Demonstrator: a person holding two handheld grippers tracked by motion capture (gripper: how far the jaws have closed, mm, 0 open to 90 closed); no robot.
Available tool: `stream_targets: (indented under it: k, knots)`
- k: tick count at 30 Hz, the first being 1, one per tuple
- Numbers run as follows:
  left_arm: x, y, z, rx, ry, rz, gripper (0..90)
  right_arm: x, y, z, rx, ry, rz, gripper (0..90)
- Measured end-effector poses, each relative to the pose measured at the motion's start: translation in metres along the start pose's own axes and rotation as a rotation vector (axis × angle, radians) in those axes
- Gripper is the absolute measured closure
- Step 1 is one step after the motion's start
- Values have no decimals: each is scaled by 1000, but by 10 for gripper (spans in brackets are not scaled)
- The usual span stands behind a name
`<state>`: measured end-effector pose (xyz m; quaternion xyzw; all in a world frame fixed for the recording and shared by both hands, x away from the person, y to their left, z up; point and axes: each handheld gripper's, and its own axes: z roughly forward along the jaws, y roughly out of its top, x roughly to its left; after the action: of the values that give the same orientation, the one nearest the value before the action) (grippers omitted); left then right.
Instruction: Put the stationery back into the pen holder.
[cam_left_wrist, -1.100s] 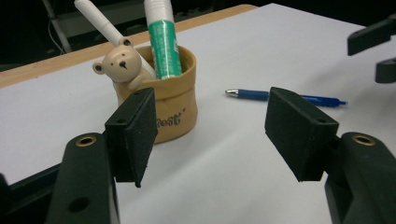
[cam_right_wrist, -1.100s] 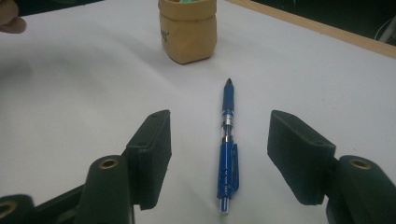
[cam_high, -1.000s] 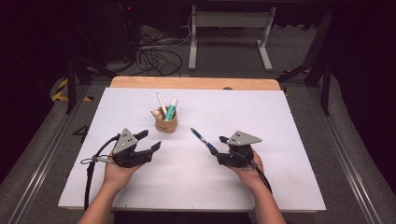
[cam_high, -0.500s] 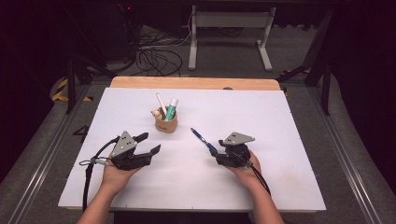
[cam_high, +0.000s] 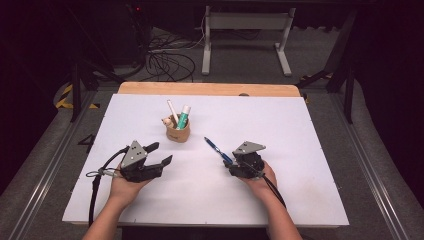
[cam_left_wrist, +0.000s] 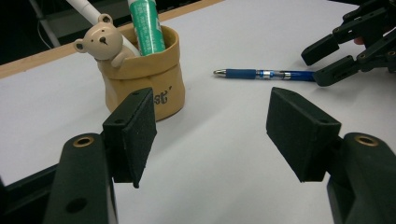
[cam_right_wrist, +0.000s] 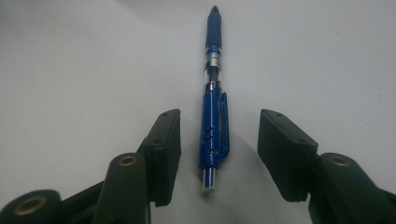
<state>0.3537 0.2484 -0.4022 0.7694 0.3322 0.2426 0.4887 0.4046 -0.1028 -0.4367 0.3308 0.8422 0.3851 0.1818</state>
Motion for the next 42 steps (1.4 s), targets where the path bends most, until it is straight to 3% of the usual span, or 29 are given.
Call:
stream_targets:
  k: [9, 17, 27, 34, 37, 39, 42]
  knots:
    - [2, 0, 1, -1, 5, 12, 339, -3, 1, 3, 26, 7, 35, 534]
    - [3, -1, 2, 4, 3, -1, 339, -8, 2, 4, 27, 6, 76, 634]
    - [2, -1, 4, 5, -4, -2, 339, -11, 2, 3, 25, 6, 88, 743]
    - [1, -1, 4, 2, -15, -13, 339, -8, 3, 3, 27, -9, 62, 762]
    - [1, -1, 4, 0, -21, -22, 337, -8, 3, 0, -2, 0, 73, 805]
    - [1, -1, 4, -1, -28, -32, 336, -9, 4, -4, -38, 38, 101, 806]
    - [0, -2, 5, 9, -28, -32, 336, -6, 4, -3, -12, 45, 78, 807]
